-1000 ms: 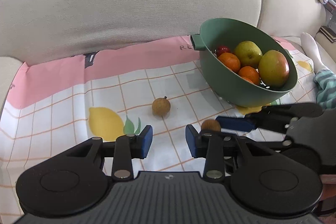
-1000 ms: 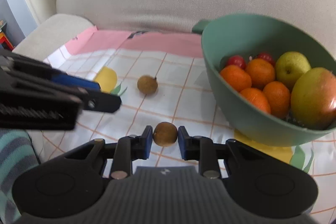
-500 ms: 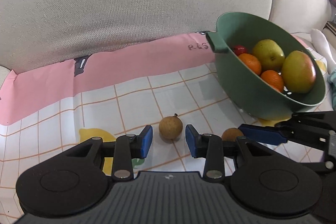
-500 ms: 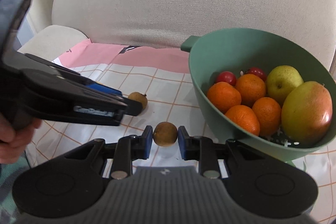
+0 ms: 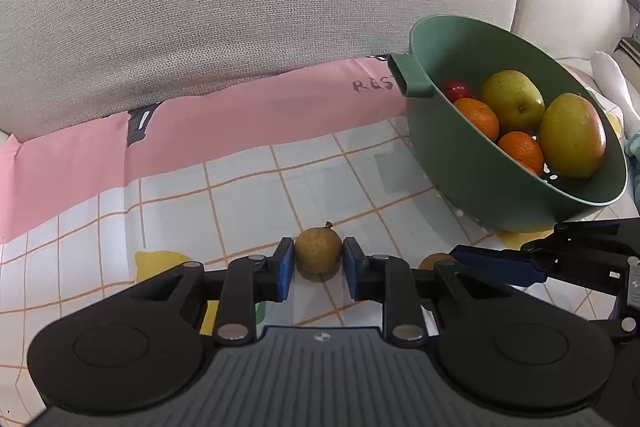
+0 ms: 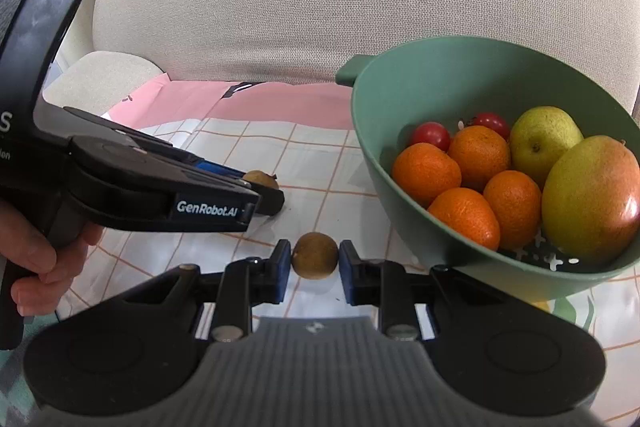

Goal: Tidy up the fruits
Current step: 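Grasp a longan with the right tool while the left tool grasps the other, then carry both longans over the green colander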

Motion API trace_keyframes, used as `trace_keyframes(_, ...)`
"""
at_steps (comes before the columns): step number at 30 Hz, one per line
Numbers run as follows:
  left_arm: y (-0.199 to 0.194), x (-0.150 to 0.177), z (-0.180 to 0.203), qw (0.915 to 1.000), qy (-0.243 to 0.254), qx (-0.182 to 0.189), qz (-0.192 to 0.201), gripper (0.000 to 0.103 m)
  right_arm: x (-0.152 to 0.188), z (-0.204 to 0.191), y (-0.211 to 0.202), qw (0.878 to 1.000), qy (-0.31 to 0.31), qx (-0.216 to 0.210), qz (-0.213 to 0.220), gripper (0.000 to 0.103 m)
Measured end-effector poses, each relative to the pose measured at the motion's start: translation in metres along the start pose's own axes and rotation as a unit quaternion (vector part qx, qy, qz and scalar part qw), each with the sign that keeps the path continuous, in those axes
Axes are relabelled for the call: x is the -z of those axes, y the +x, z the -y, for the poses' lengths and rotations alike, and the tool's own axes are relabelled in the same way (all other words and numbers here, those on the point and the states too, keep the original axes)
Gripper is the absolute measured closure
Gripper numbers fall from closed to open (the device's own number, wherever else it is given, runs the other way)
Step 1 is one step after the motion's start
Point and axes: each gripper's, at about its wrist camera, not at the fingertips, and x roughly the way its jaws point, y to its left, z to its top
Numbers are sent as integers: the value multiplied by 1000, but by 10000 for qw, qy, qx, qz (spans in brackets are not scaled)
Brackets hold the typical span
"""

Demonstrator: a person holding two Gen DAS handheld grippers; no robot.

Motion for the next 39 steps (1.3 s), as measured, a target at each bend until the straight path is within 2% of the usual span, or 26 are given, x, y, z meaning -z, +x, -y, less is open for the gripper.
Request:
trace_keyframes(11,-42,12,-2,9989,-439,43,140,74,-1,-7,-16,9995,-229,-101,204,81)
trace_keyframes(25,-99,23,14,9980,-343,-199,490,74,2,-17,-66,9965,-346,-372,660,81)
trace_keyframes(32,-122,22,31,9972,-292,-59,688,74,7,-15,-97,9935,-390,-415,981,81)
trace_keyframes(39,-130,11,49,9961,-220,107,853,74,9,-3,-121,9907,-322,-252,1295,80)
